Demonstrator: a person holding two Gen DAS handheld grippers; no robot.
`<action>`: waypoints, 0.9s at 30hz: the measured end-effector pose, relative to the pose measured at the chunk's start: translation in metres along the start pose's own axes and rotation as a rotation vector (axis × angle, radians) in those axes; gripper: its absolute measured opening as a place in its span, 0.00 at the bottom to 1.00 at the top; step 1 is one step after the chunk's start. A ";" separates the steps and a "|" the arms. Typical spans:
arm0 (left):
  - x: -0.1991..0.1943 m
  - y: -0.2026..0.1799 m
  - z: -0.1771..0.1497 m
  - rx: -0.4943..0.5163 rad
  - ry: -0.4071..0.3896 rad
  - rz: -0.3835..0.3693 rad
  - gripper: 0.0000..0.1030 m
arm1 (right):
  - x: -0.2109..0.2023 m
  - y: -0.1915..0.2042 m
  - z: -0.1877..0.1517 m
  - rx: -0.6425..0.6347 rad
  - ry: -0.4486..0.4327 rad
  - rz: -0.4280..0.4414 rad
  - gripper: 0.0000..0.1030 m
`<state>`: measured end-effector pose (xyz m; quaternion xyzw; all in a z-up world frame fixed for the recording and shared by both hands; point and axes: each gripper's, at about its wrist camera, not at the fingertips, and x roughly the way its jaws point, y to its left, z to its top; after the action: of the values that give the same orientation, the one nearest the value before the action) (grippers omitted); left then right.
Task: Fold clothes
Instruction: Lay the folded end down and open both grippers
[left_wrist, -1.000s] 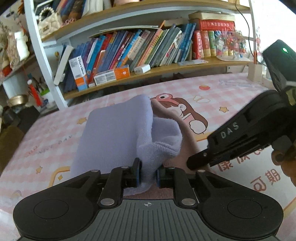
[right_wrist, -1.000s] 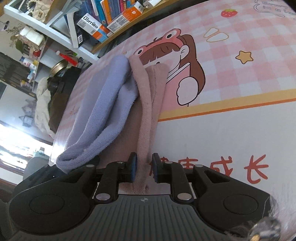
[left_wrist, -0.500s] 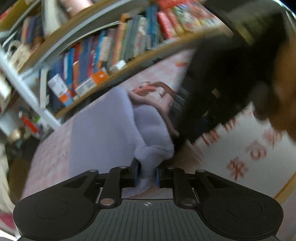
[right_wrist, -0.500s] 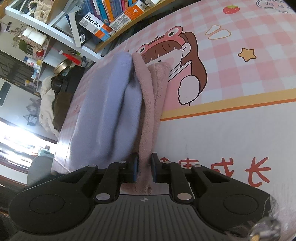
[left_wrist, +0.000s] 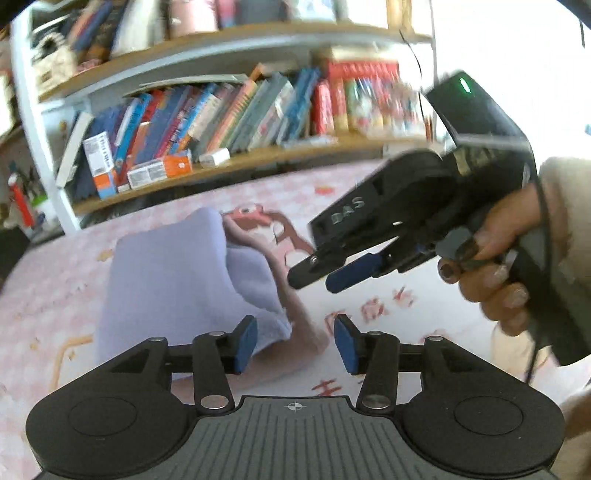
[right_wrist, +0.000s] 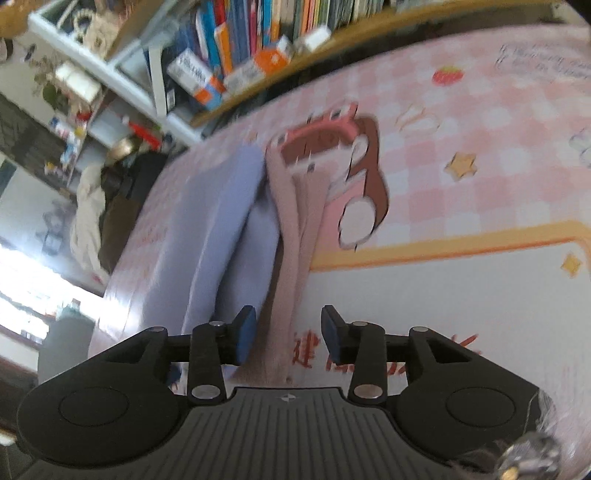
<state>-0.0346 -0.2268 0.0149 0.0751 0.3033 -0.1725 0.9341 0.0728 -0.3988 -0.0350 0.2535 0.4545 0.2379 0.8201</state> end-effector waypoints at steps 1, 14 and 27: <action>-0.008 0.007 0.002 -0.046 -0.025 -0.010 0.45 | -0.004 0.002 0.002 -0.004 -0.015 0.005 0.37; -0.045 0.115 -0.014 -0.495 -0.145 0.223 0.41 | -0.006 0.060 -0.002 -0.145 -0.035 0.070 0.41; -0.041 0.156 -0.020 -0.444 -0.131 0.119 0.38 | 0.049 0.082 -0.033 -0.209 0.072 -0.179 0.40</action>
<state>-0.0195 -0.0654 0.0284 -0.1258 0.2677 -0.0508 0.9539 0.0542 -0.2992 -0.0289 0.1165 0.4773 0.2186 0.8431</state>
